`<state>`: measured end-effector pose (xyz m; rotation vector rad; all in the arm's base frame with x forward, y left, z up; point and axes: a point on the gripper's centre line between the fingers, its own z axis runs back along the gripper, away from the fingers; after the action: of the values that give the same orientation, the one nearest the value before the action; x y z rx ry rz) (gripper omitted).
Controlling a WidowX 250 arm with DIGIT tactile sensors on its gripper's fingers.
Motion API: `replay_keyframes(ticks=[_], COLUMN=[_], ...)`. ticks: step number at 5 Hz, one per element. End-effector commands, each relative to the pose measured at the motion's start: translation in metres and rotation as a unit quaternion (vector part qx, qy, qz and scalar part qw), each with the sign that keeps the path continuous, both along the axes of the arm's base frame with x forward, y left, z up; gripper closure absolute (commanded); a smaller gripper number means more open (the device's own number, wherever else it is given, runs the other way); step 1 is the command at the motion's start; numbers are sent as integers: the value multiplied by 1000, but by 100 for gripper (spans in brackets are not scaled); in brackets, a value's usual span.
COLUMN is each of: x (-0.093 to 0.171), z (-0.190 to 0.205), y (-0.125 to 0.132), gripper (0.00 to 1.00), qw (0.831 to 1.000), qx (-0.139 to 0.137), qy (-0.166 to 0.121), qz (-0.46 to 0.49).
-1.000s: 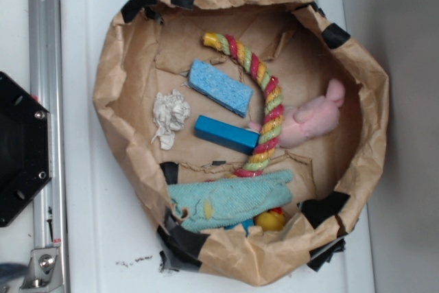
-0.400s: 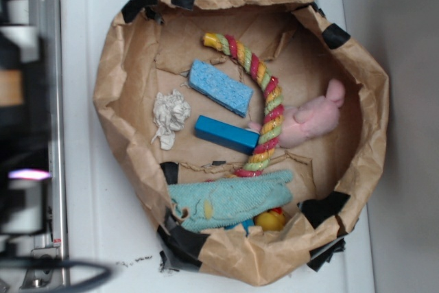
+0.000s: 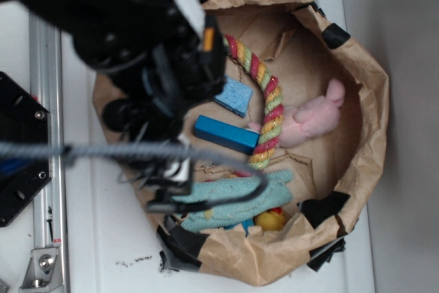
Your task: Grab the pink bunny.
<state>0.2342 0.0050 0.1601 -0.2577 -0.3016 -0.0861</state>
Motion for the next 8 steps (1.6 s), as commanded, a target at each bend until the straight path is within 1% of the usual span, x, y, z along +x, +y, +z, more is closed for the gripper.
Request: replay_keyframes(ticks=[1, 2, 3, 4, 5, 6, 7, 8], x=[63, 86, 108, 106, 104, 99, 86, 56], z=[-44, -67, -86, -99, -103, -96, -53, -3], y=[34, 26, -7, -40, -42, -37, -20, -3], gripper=[0, 0, 0, 0, 100, 100, 100, 100], qw=[985, 983, 993, 998, 999, 999, 993, 996], qx=[43, 20, -18, -29, 3, 30, 119, 91], qy=[-60, -76, -74, -49, -43, -20, -11, -18], qz=[153, 166, 87, 9, 5, -10, -8, -19])
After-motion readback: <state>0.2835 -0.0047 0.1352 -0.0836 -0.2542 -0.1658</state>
